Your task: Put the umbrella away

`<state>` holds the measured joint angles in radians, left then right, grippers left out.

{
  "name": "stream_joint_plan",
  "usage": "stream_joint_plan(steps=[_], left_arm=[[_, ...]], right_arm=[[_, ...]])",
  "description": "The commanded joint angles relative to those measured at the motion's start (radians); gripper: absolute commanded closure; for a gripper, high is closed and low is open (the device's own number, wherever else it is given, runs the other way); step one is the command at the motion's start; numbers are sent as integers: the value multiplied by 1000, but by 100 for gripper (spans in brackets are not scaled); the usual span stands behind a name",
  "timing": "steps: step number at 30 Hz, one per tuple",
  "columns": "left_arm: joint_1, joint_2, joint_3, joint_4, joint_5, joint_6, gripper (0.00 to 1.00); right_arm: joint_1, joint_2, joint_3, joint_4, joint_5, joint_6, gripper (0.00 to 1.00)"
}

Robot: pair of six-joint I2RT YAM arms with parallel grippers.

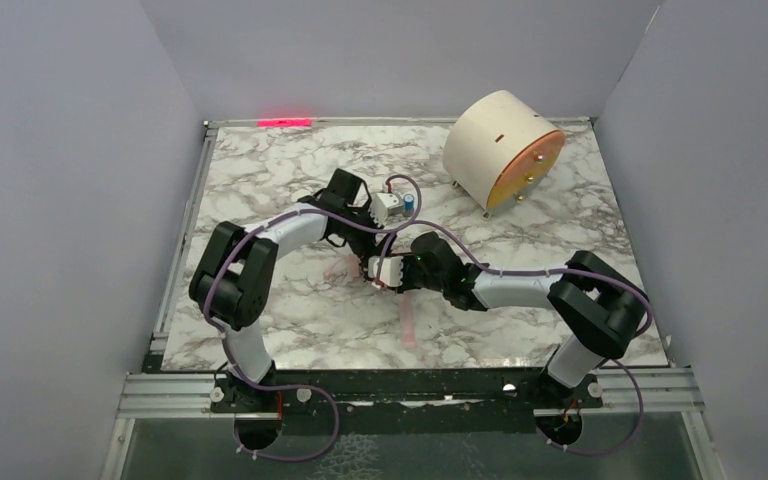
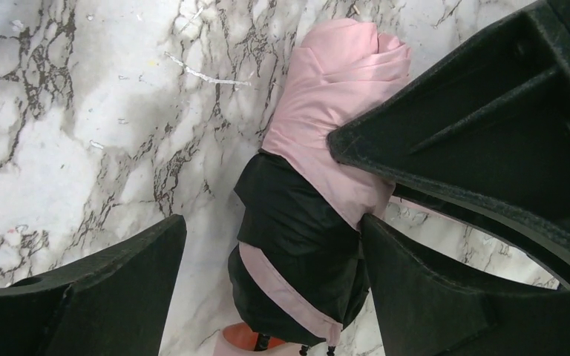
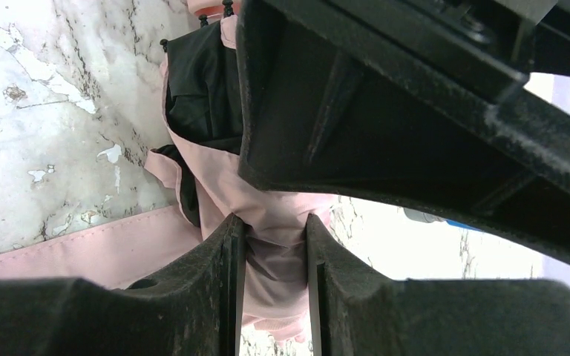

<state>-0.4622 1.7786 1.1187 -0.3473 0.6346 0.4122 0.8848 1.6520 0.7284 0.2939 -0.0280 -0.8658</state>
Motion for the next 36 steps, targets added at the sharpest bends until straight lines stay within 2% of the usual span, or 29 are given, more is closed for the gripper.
stream_joint_plan(steps=[1, 5, 9, 12, 15, 17, 20, 23, 25, 29, 33, 36], left_arm=[[3, 64, 50, -91, 56, 46, 15], [2, 70, 31, -106, 63, 58, 19], [0, 47, -6, -104, 27, 71, 27], [-5, 30, -28, -101, 16, 83, 39], [-12, 25, -38, -94, 7, 86, 57], [-21, 29, -41, -92, -11, 86, 61], [-37, 34, -46, -88, -31, 91, 70], [-44, 39, -46, -83, -58, 90, 80], [-48, 38, -47, -79, -82, 91, 83], [-50, 33, -50, -73, -111, 94, 87], [-58, -2, -89, -27, -153, 107, 86], [-62, -64, -160, 37, -144, 144, 87]], right_arm=[[-1, 51, -73, -288, 48, 27, 74], [0, 50, -71, -289, 49, 27, 74], [0, 50, -67, -284, 50, 30, 74], [2, 44, -67, -275, 49, 35, 73], [1, 22, -73, -253, 50, 45, 72], [3, 0, -77, -236, 45, 58, 71], [3, -47, -87, -200, 43, 77, 62], [3, -122, -116, -149, 49, 94, 46], [3, -175, -126, -142, 41, 108, 41], [2, -297, -145, -155, 4, 183, 39], [3, -460, -185, -161, -22, 344, 39], [3, -592, -219, -157, 14, 481, 39]])
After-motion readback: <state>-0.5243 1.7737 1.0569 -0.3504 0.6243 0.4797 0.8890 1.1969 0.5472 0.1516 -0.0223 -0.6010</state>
